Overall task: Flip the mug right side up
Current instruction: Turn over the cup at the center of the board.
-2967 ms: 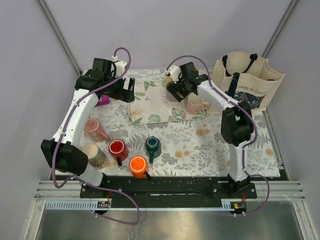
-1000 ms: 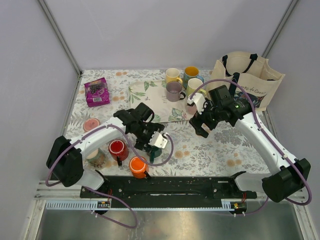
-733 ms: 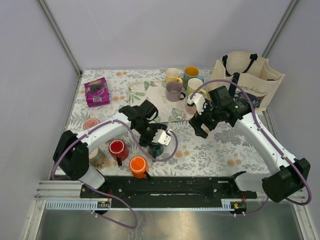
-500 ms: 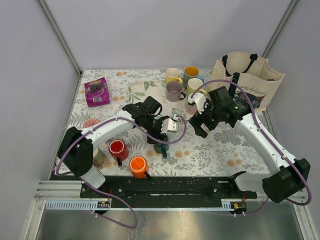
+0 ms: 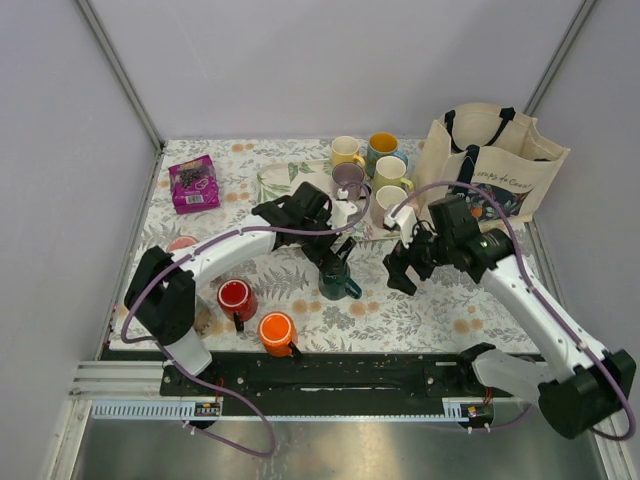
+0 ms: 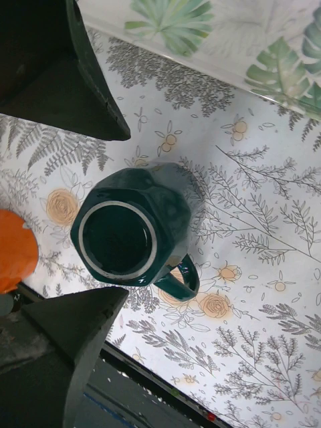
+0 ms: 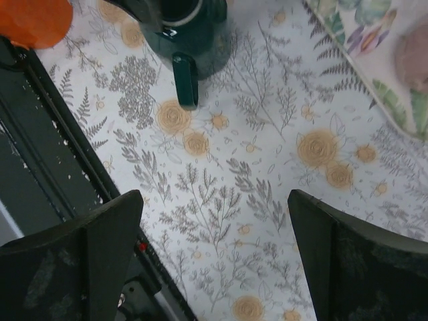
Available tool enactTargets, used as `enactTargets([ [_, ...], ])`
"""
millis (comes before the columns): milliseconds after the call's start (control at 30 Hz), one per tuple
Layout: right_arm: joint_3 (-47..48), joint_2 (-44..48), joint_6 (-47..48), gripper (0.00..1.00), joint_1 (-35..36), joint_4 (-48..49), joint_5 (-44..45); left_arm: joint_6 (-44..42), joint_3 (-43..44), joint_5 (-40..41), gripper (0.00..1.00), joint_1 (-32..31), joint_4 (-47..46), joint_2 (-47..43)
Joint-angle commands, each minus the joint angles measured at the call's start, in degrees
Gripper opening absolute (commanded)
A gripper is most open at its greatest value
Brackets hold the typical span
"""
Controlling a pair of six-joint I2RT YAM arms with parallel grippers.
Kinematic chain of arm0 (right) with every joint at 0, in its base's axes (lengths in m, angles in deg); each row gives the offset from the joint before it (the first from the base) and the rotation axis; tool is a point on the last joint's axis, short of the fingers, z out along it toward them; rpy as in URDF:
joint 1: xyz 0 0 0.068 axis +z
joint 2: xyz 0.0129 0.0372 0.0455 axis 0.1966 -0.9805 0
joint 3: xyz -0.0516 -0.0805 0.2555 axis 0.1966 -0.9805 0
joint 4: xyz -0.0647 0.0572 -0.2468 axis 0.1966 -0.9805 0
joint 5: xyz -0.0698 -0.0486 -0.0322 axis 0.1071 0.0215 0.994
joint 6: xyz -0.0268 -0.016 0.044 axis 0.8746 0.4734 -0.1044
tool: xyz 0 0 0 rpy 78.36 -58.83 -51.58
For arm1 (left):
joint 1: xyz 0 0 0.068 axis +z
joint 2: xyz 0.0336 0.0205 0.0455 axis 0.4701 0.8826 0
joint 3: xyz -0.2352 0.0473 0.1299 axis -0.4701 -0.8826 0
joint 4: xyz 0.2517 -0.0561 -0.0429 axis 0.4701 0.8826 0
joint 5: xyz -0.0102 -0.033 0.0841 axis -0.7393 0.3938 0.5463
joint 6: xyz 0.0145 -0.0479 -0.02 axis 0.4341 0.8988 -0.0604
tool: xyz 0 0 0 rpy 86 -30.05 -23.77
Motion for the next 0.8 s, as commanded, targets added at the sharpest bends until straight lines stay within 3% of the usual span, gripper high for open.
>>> enactTargets([
  [0, -7.6, 8.8, 3.9, 0.99, -0.3, 13.2, -5.0, 3.8, 2.5, 3.5, 0.95, 0.2, -1.7, -4.3],
  [33, -8.7, 8.8, 4.0, 1.00, -0.3, 14.3, -4.1, 3.3, 2.7, 3.4, 0.99, 0.3, -1.7, -5.2],
  [200, -6.8, 2.8, 0.3, 0.99, -0.3, 12.0, -4.1, 2.5, 7.4, 4.2, 0.99, 2.2, 0.7, -8.5],
  [367, -8.2, -1.2, -0.9, 1.00, 2.5, 16.4, -6.1, 2.3, 14.6, 29.2, 0.99, 4.3, 0.3, -15.2],
  [500, -7.6, -4.9, -2.6, 1.00, 6.8, 19.0, -1.9, -0.1, 16.0, 36.0, 0.99, 6.8, -1.3, -18.5],
  [567, -7.1, -6.5, -4.6, 1.00, 9.9, 21.2, 0.6, 0.0, 14.5, 34.3, 0.99, 8.0, -1.4, -20.3],
  [667, -5.4, -9.9, -7.5, 1.00, 13.3, 23.0, 3.2, 0.4, 10.2, 23.5, 0.99, 10.5, -1.3, -23.1],
  [767, -3.5, -13.3, -11.7, 1.00, 14.9, 25.4, 5.4, 1.8, 7.6, 19.4, 0.99, 11.5, -0.4, -24.5],
])
